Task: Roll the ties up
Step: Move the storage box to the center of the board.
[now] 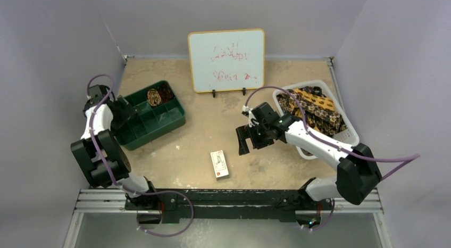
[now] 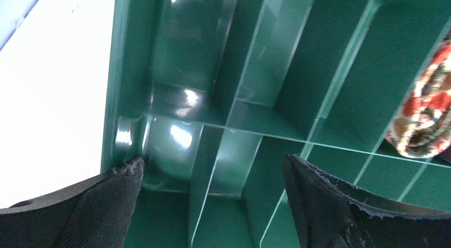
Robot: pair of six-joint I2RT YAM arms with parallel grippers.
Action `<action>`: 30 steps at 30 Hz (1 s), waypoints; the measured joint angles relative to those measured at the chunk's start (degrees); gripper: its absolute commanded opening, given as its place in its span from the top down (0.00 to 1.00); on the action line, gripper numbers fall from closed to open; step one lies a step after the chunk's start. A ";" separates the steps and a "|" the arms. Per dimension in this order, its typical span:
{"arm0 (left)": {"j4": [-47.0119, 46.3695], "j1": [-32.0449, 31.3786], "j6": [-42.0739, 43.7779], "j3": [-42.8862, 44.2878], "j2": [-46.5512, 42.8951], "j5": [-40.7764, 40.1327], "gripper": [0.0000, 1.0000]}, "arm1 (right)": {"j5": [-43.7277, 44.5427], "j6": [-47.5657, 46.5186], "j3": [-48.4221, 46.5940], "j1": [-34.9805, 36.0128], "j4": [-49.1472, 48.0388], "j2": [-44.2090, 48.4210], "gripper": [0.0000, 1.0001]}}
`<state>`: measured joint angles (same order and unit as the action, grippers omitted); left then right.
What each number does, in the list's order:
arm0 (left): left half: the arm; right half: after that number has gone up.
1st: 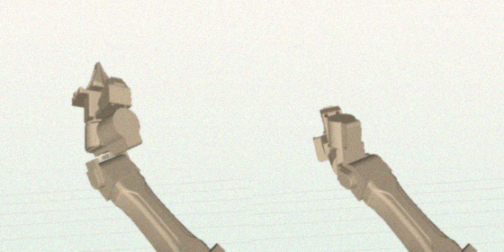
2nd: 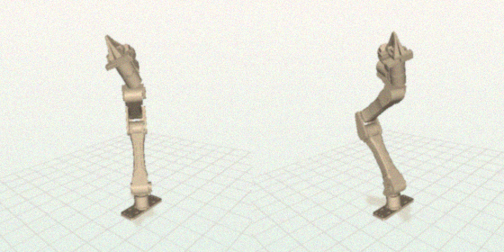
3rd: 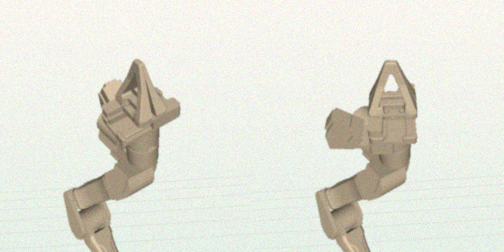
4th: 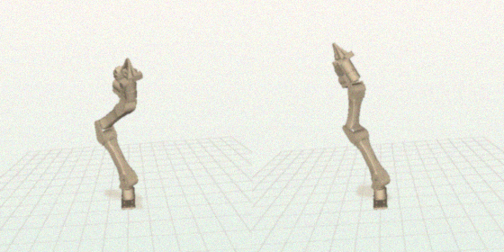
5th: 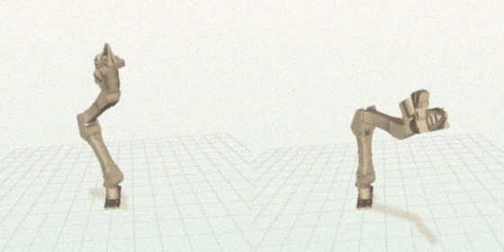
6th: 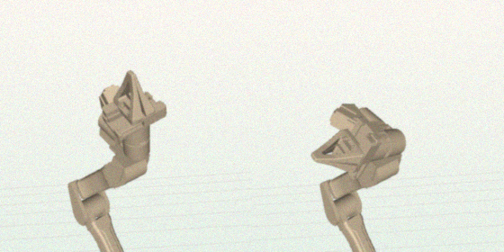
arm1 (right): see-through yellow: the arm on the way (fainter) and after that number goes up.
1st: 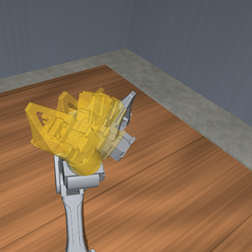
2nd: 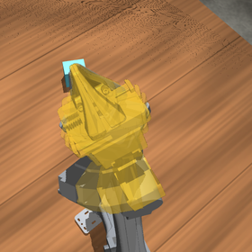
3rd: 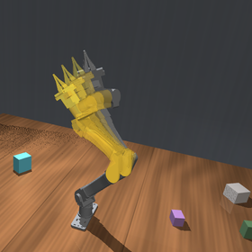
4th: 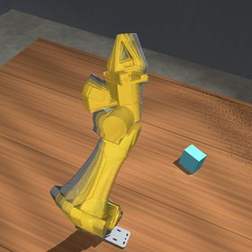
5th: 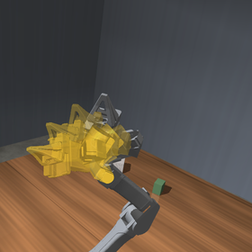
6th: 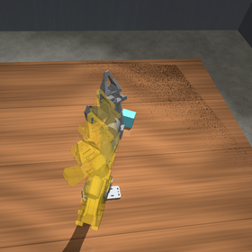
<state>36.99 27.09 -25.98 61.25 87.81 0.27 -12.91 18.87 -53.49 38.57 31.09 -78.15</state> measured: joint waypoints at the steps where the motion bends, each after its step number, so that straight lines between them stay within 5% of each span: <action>1: -0.37 0.46 1.07 0.87 0.26 1.22 0.01 | 0.04 -0.13 -0.17 0.00 0.20 -0.48 0.01; 15: -7.67 1.42 6.08 15.98 18.62 22.25 0.06 | 1.42 -0.72 -2.97 0.00 0.81 -4.83 0.01; 30: -12.02 0.24 1.05 27.54 28.33 29.97 0.06 | 2.38 -0.96 -3.23 0.00 1.79 -7.52 0.01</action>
<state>24.97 27.33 -24.93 88.79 116.14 30.24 -10.52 17.91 -56.73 38.57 32.88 -85.67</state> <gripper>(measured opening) 0.941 0.987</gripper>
